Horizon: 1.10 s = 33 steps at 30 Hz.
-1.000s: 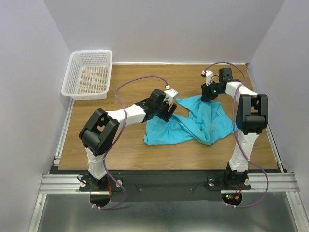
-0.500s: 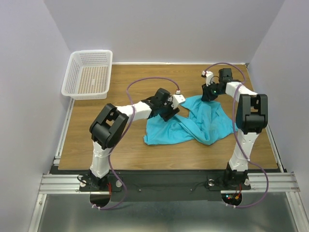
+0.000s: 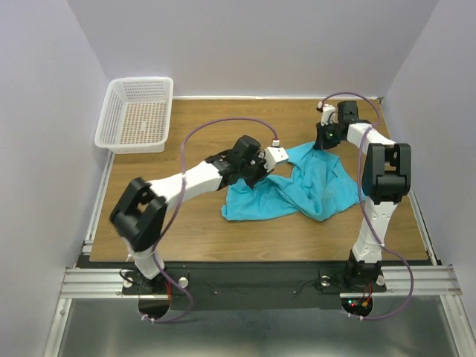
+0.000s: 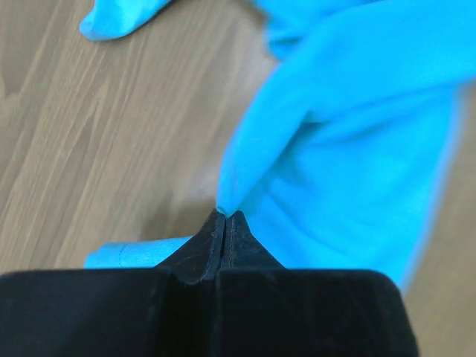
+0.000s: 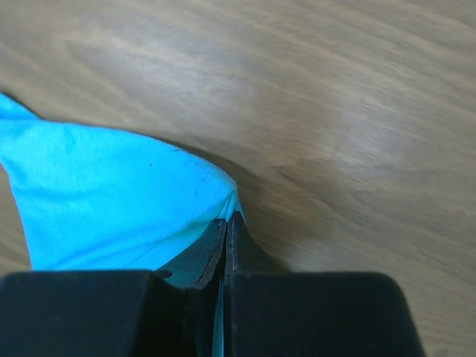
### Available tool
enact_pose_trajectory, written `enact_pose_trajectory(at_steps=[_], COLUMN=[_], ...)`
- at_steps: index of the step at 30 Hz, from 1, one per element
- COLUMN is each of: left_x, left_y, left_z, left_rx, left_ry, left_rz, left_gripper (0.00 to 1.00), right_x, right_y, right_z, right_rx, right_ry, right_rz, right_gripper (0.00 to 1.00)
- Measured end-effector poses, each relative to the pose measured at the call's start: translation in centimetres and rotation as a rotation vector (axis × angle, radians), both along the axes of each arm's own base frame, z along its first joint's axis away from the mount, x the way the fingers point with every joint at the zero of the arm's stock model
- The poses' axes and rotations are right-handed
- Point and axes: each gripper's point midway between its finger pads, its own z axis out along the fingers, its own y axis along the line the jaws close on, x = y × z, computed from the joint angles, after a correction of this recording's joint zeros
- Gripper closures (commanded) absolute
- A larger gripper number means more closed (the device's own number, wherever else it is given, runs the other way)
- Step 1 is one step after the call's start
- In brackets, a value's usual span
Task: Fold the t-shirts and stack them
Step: Flatten the tshirt out
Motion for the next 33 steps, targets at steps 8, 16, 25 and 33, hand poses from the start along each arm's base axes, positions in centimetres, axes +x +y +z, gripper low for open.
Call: enact_pose_trajectory(at_steps=[8, 16, 25, 33], left_x=[-13.5, -25.5, -25.5, -11.2], left_y=[-3.4, -1.7, 0.7, 5.4], left_z=[8.8, -2.2, 0.8, 11.6], left_rx=[-0.257, -0.017, -0.034, -0.457], left_ry=[0.088, 0.498, 0.475, 0.227], left_rz=[-0.182, -0.201, 0.001, 0.434], left_gripper=[1.00, 0.95, 0.06, 0.02], right_x=[3.0, 4.6, 4.7, 4.0], right_y=[-3.1, -6.3, -6.5, -6.3], right_z=[0.7, 2.1, 3.2, 2.9], right_rx=[-0.036, -0.072, -0.065, -0.077], right_ry=[-0.039, -0.106, -0.142, -0.141], right_rz=[-0.346, -0.588, -0.596, -0.528], right_gripper=[0.99, 1.00, 0.99, 0.99])
